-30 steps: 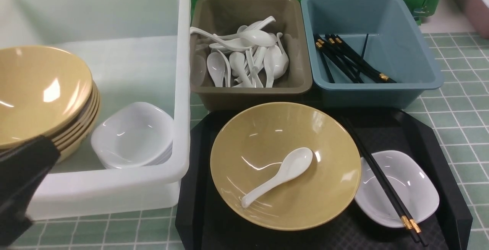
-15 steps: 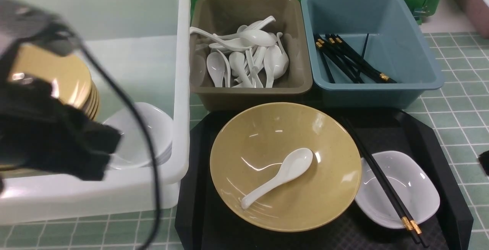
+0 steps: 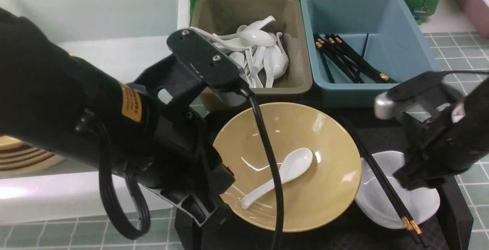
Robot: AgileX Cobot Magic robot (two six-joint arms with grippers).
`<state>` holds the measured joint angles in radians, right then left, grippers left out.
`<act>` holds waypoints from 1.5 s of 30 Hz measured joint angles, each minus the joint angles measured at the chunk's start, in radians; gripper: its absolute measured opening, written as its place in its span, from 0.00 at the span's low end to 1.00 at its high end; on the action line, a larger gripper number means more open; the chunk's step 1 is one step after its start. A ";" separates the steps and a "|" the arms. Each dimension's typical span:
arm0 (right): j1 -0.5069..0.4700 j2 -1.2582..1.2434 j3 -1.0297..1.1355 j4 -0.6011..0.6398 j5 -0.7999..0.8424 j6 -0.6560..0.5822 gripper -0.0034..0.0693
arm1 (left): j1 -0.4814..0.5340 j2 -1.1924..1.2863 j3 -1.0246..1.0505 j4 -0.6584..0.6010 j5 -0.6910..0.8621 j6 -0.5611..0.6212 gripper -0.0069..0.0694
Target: On blue table put chopsticks spoon bowls plates into blue grey white boxes.
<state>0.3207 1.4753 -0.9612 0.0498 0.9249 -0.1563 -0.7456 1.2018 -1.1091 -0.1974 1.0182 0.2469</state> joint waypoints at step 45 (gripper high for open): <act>0.000 -0.070 -0.002 0.042 0.036 0.002 0.28 | 0.000 0.001 -0.002 0.116 -0.058 -0.066 0.10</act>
<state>0.3207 1.4055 -0.9635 0.0921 0.9614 -0.1540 -0.7456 1.2026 -1.1107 -0.0815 0.9597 0.1810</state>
